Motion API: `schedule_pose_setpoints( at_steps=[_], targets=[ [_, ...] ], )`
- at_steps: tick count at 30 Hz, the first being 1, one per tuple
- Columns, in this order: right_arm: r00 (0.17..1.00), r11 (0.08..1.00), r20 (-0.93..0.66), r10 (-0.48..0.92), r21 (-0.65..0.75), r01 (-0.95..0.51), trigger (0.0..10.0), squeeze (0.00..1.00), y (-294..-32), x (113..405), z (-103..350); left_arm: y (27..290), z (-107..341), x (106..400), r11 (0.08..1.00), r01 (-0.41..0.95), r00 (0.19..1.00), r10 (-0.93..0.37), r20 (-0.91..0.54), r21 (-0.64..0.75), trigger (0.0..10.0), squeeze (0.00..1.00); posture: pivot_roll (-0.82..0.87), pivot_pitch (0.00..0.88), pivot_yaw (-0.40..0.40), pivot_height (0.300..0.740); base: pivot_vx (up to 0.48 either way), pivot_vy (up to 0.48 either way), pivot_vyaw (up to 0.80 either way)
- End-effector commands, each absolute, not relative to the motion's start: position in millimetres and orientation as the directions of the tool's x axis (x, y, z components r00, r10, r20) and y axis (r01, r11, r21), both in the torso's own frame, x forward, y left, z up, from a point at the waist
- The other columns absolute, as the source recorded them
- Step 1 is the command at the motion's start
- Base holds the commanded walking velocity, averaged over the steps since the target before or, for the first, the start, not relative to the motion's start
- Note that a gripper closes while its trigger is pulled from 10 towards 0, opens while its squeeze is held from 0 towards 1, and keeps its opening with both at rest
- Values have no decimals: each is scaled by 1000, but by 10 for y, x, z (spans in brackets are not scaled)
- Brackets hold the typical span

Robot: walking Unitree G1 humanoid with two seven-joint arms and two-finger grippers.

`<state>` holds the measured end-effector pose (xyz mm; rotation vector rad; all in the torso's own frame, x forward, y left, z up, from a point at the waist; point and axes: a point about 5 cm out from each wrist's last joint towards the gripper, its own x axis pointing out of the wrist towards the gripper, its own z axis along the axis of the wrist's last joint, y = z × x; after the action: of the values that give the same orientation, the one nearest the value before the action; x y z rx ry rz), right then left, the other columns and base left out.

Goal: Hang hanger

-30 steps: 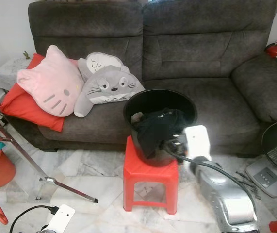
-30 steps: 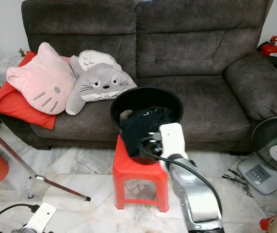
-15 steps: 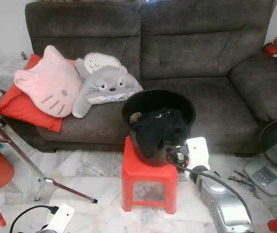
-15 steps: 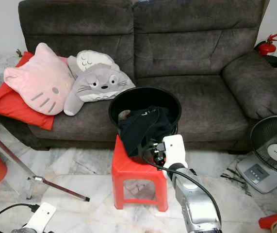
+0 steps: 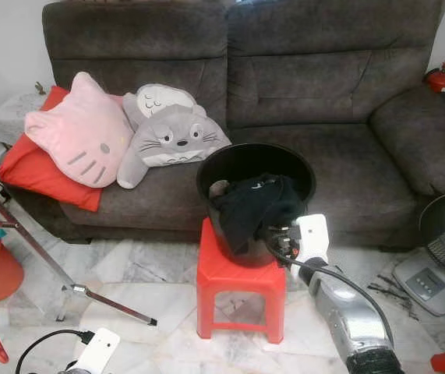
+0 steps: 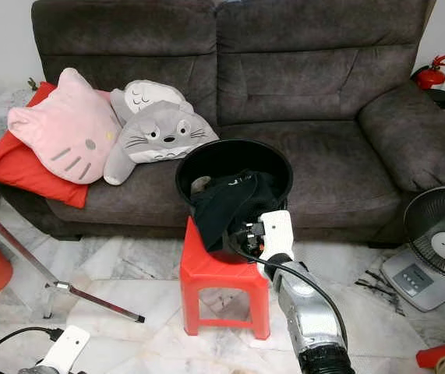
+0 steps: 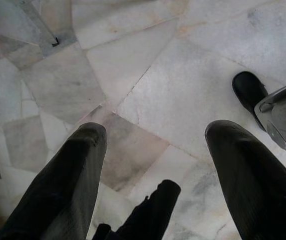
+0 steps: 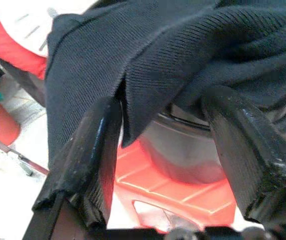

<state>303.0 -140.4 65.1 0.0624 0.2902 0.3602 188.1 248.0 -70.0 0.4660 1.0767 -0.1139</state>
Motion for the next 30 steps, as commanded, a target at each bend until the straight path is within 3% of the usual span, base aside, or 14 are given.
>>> schedule_pose_setpoints(
  at_steps=[1, 13, 30],
  targets=[
    [886, 923, -259, 385, 124, -365, 10000, 0, -1366, 3044, 649, 2516, -709, 1844, 897, 307, 466, 149, -872, 318, 10000, 0, -194, 0, 64, 740, 0, 0, 0],
    [870, 910, -271, 413, 147, -387, 10000, 0, -1395, 3064, 530, 2516, -709, 1844, 894, 315, 465, 146, -873, 318, 10000, 0, -197, 0, 69, 740, 0, 0, 0],
    [927, 949, -201, 316, 69, -308, 10000, 0, -1512, 3289, 690, 2484, -718, 1846, 897, 312, 469, 142, -872, 314, 10000, 0, -195, 0, 60, 740, 0, 0, 0]
  ],
)
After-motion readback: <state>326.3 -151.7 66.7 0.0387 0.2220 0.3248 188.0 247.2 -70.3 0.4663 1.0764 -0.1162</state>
